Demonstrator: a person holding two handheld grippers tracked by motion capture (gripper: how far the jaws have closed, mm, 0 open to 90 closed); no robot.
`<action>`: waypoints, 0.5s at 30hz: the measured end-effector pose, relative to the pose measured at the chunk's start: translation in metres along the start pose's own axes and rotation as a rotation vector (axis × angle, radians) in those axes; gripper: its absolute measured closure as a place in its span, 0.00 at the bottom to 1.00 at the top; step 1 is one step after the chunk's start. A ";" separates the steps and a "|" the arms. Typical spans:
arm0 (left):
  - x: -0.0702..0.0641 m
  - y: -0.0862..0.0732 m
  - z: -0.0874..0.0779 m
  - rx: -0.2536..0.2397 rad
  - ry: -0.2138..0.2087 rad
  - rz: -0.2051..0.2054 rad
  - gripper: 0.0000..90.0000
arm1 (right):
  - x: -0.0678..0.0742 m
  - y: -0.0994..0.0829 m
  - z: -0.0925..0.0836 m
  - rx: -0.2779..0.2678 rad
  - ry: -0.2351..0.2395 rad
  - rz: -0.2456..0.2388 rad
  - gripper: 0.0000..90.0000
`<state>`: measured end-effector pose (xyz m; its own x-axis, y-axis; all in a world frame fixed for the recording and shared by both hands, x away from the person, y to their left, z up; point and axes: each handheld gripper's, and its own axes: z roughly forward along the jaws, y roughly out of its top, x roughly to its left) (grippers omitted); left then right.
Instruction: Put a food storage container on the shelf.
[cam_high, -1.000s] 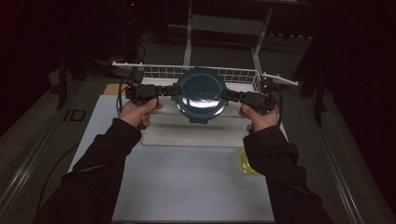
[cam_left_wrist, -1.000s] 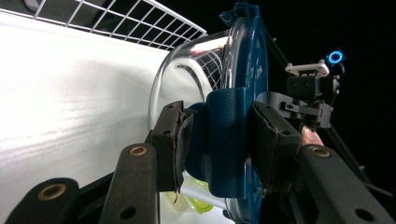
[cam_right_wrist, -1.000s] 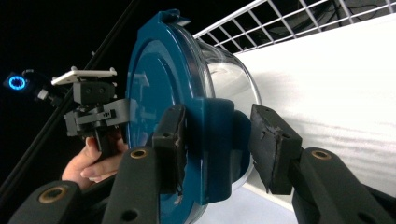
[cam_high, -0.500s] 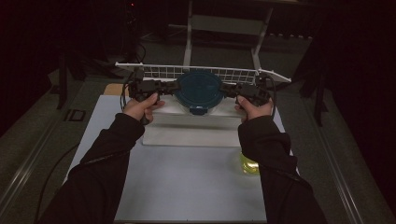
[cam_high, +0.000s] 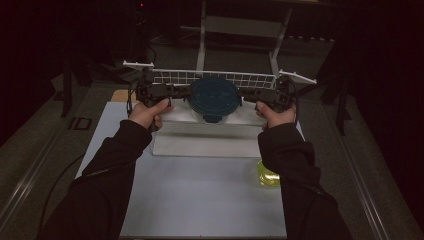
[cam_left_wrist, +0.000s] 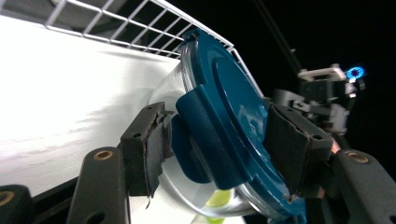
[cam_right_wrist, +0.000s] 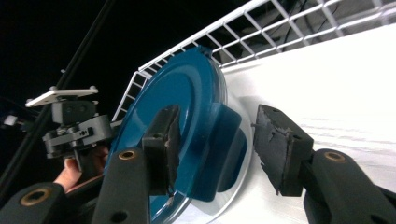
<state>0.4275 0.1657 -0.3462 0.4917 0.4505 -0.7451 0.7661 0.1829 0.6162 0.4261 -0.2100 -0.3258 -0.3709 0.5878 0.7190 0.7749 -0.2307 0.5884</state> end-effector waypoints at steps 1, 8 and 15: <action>-0.002 0.000 -0.003 -0.006 0.017 0.020 0.43 | 0.001 0.000 -0.002 0.001 -0.006 -0.012 0.55; -0.015 -0.010 -0.024 -0.032 0.108 0.154 0.33 | 0.019 -0.009 -0.018 -0.020 -0.091 -0.175 0.54; -0.030 -0.026 -0.034 -0.065 0.070 0.272 0.22 | 0.035 -0.024 -0.027 -0.032 -0.097 -0.257 0.56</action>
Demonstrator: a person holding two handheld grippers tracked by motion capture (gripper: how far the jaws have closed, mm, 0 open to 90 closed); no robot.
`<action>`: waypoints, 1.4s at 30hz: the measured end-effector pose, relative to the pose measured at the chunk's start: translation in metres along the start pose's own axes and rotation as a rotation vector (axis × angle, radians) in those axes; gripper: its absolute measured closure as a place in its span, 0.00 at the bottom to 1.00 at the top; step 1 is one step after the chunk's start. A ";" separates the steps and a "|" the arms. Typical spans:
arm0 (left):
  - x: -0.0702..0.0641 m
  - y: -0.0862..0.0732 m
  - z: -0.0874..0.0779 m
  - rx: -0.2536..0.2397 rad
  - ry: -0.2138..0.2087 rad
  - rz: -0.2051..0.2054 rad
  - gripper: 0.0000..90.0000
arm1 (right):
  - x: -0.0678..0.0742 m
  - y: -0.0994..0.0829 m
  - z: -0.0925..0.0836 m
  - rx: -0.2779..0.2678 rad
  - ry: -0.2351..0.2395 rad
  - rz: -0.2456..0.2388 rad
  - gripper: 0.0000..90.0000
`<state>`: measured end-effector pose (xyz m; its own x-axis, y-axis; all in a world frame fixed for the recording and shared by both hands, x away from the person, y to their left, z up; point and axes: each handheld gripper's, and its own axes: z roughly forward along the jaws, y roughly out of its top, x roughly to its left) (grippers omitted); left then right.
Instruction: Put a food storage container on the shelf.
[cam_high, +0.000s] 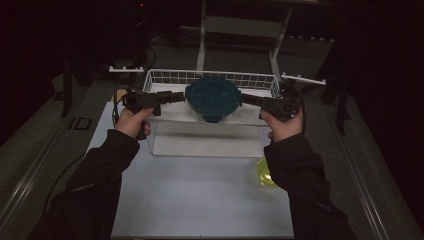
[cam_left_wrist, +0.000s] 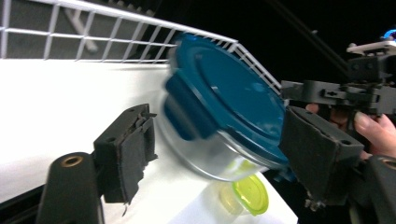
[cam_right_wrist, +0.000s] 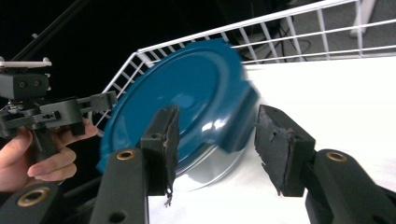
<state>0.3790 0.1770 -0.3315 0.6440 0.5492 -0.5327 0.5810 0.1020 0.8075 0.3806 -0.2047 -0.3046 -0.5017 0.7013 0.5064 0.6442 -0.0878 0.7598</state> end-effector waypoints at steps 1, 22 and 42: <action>-0.006 -0.005 -0.002 -0.009 0.005 0.044 0.20 | 0.006 -0.004 -0.001 0.008 -0.003 -0.025 0.58; -0.044 -0.077 -0.027 -0.023 0.040 0.251 0.01 | 0.057 -0.057 0.013 0.110 0.120 -0.175 1.00; -0.055 -0.168 -0.019 0.032 0.099 0.376 0.01 | 0.055 -0.053 0.043 0.139 0.107 -0.145 1.00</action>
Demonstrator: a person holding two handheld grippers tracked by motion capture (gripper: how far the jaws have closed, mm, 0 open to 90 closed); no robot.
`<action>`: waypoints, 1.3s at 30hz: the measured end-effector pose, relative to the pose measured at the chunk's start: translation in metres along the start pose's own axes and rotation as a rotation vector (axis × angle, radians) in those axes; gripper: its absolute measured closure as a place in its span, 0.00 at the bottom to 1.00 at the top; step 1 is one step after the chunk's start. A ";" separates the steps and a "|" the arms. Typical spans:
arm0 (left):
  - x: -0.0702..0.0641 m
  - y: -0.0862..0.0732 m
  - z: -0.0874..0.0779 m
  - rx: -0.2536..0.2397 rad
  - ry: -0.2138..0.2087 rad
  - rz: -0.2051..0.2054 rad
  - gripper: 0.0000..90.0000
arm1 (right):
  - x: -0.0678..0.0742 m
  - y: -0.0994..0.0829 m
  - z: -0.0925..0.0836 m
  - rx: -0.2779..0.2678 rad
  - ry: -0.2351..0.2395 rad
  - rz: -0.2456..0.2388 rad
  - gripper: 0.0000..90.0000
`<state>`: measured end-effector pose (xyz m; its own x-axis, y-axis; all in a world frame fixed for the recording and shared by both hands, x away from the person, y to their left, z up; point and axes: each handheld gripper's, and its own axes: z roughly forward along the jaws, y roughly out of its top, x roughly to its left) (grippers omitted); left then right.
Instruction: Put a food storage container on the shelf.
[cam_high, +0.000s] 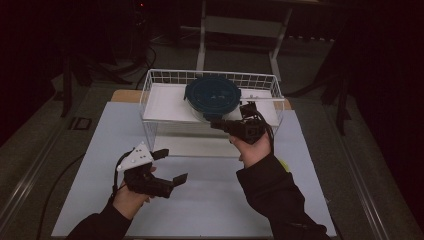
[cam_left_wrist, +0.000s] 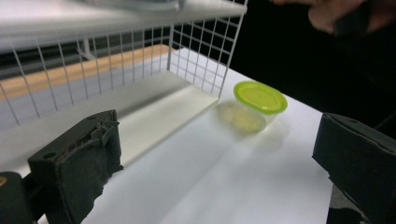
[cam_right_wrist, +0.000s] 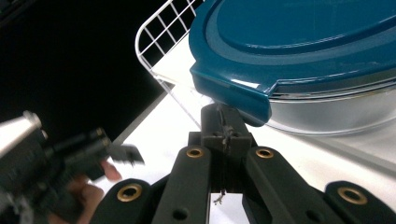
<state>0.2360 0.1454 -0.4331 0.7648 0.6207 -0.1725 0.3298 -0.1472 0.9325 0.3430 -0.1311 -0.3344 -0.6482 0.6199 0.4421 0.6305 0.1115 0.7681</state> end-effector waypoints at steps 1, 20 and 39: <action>-0.002 -0.004 0.001 0.003 0.000 -0.001 0.01 | -0.001 0.001 0.001 -0.002 -0.002 0.003 1.00; -0.012 -0.044 0.001 0.074 -0.006 0.045 0.01 | -0.016 0.014 0.003 -0.045 -0.062 0.046 1.00; -0.009 -0.061 -0.016 0.067 -0.001 0.010 0.01 | -0.001 -0.016 -0.004 -0.035 -0.034 -0.073 0.69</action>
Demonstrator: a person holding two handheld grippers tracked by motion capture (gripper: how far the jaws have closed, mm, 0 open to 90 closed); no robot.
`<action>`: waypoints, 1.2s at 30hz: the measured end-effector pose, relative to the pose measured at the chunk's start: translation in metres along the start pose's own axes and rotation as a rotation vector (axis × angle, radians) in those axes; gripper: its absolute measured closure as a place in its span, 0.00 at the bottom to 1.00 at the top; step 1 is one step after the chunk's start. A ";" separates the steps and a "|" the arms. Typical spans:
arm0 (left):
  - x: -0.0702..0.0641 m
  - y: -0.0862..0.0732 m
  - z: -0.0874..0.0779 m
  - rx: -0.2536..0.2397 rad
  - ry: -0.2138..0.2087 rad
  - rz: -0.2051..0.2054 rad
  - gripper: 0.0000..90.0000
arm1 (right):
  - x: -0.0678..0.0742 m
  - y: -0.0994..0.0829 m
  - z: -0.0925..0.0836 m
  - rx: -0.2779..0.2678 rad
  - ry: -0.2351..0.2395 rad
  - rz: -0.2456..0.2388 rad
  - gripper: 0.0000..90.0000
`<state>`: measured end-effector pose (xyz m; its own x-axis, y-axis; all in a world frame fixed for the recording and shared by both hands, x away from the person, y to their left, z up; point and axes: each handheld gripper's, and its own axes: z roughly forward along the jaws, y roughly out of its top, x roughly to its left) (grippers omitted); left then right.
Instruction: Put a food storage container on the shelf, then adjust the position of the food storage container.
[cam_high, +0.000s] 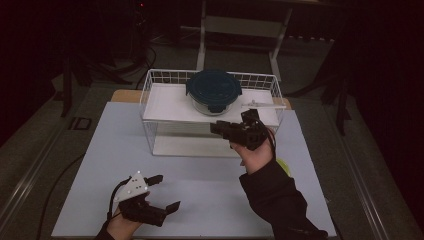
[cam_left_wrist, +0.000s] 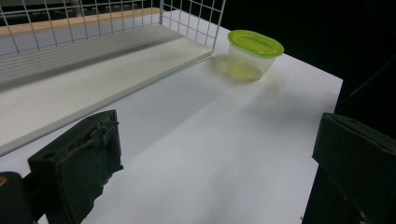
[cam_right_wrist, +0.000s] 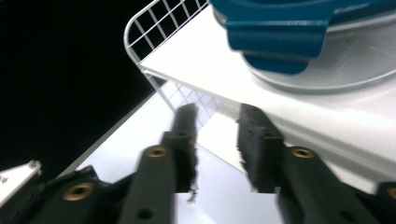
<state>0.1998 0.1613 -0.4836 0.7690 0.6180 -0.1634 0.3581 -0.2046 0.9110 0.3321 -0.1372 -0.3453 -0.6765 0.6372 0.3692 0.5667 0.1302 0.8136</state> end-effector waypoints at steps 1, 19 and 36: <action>0.001 -0.001 0.000 0.000 -0.001 -0.007 0.01 | 0.000 -0.003 -0.002 -0.006 0.011 -0.009 0.61; 0.004 -0.005 0.005 -0.013 -0.027 0.008 0.01 | -0.024 -0.063 -0.050 -0.104 -0.033 -0.188 0.21; 0.004 -0.008 0.007 -0.014 -0.040 0.002 0.01 | -0.071 -0.100 -0.098 -0.112 -0.163 -0.158 0.15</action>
<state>0.2041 0.1601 -0.4943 0.7903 0.5869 -0.1763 0.3495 -0.1954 0.9164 0.2772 -0.2697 -0.4085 -0.6626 0.7308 0.1641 0.3985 0.1585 0.9034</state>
